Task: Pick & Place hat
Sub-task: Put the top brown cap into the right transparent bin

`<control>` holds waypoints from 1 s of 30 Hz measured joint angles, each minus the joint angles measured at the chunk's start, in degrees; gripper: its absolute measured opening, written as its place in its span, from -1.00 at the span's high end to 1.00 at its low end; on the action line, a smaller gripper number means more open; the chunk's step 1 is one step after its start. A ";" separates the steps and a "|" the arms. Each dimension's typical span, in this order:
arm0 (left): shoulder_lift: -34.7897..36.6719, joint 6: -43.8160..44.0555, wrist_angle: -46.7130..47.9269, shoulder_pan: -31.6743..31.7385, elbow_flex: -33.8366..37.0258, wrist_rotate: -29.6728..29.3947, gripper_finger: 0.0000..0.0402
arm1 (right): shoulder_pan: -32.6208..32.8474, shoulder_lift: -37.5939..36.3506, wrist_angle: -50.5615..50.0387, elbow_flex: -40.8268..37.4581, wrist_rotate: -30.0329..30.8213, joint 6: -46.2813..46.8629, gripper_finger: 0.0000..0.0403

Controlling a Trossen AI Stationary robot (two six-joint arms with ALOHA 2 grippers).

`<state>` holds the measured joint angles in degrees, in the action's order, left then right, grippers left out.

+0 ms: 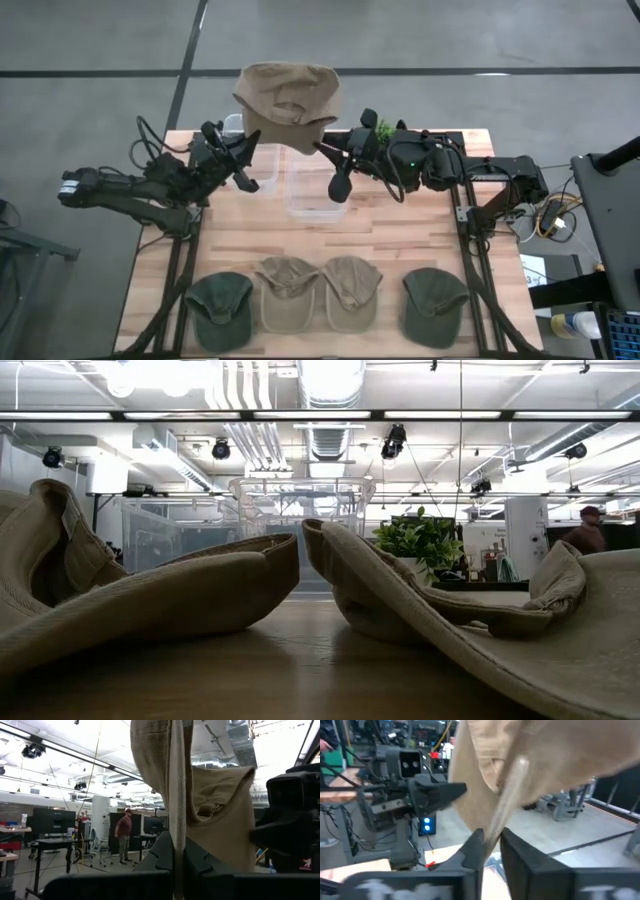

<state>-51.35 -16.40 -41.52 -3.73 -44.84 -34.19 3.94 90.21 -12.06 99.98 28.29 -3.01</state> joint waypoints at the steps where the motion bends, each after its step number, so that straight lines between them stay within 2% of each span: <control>1: 0.00 -0.02 0.12 0.00 0.02 -0.02 0.94 | -0.04 0.00 -0.30 0.00 0.24 -0.36 0.88; 10: 0.54 0.11 3.39 -0.11 0.09 -0.79 0.90 | -0.87 -0.60 -1.88 0.00 0.48 1.92 0.93; 13: 2.21 0.19 7.40 -0.13 0.09 2.05 0.86 | -1.50 -1.37 -3.88 0.00 -0.29 4.91 0.94; 18: 4.81 0.27 12.27 -0.22 0.24 2.74 0.67 | -2.54 -2.49 -8.02 0.00 -0.49 7.97 0.94; 25: 8.17 0.52 12.88 -0.13 0.13 1.11 0.35 | -3.16 -3.87 -9.38 0.00 -0.15 9.57 0.94; 30: 10.58 3.18 16.44 -0.20 0.13 1.16 0.28 | -5.37 -4.50 -16.05 0.00 -0.41 16.69 0.94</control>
<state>-40.78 -13.22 -25.08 -3.92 -44.71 -33.04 -1.43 85.71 -28.11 99.98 27.88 13.68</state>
